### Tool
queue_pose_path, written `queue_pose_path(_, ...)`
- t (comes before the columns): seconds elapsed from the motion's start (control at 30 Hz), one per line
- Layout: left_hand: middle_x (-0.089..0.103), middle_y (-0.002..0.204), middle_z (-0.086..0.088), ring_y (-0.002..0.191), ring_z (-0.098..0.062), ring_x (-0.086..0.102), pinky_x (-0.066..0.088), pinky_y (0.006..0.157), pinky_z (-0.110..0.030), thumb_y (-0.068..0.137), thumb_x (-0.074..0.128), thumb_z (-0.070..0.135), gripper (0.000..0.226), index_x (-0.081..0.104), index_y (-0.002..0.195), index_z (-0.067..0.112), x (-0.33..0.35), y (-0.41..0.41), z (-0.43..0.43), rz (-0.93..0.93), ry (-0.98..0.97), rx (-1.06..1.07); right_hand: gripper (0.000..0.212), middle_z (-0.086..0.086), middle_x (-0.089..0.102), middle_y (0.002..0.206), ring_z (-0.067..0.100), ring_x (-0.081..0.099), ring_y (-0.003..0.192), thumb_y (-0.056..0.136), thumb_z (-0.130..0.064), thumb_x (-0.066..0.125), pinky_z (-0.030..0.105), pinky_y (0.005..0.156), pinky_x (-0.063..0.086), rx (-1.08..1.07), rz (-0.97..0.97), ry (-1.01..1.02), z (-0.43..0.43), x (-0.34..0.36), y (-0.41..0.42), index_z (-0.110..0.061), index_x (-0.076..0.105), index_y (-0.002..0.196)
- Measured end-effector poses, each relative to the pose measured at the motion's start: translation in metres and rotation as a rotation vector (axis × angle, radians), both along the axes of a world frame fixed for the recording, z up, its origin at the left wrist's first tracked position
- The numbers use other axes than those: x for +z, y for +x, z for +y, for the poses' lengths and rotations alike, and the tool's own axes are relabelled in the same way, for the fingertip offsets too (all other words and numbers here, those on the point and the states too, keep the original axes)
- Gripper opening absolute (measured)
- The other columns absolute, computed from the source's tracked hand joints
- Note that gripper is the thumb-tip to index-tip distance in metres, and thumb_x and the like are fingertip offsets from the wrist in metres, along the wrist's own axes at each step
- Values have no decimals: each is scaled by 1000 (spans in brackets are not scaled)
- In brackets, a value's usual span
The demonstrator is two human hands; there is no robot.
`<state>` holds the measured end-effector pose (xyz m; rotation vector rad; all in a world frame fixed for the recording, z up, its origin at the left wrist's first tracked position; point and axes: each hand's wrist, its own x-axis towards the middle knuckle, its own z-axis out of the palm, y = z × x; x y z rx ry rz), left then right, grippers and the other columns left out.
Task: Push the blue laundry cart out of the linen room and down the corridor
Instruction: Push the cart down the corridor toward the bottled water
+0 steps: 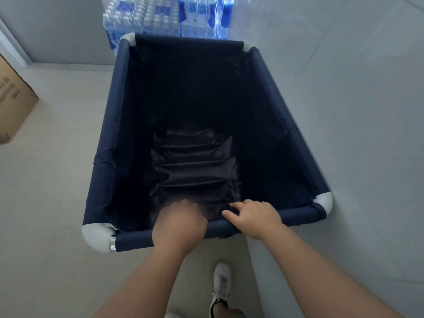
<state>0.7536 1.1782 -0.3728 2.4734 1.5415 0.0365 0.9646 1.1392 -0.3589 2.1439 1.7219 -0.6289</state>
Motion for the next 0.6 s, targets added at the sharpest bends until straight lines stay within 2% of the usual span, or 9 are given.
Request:
queue_pose_path(0.27,63,101,6,89,-17,57,39,77,-36,92,19,47,47,61,100,26,2,0,-2,9,-23,23,80,1,57,137,24,54,119,84,-77,14,44,98,37,-14,36,24,-1,2,1,-36,44,146)
queue_pose_path(0.43,63,107,7,93,-17,57,43,82,-35,100,24,44,39,59,105,26,10,0,-13,23,-78,87,64,1,60,130,23,56,115,96,-66,21,42,96,37,-11,45,120,-8,7,2,-31,47,143)
queue_pose_path(0.6,61,112,6,99,-17,57,43,89,-35,102,25,44,37,57,109,27,27,-9,-25,10,-78,100,51,-3,61,127,19,56,114,100,-57,33,39,97,41,-3,147,225,-20,25,8,-27,51,139)
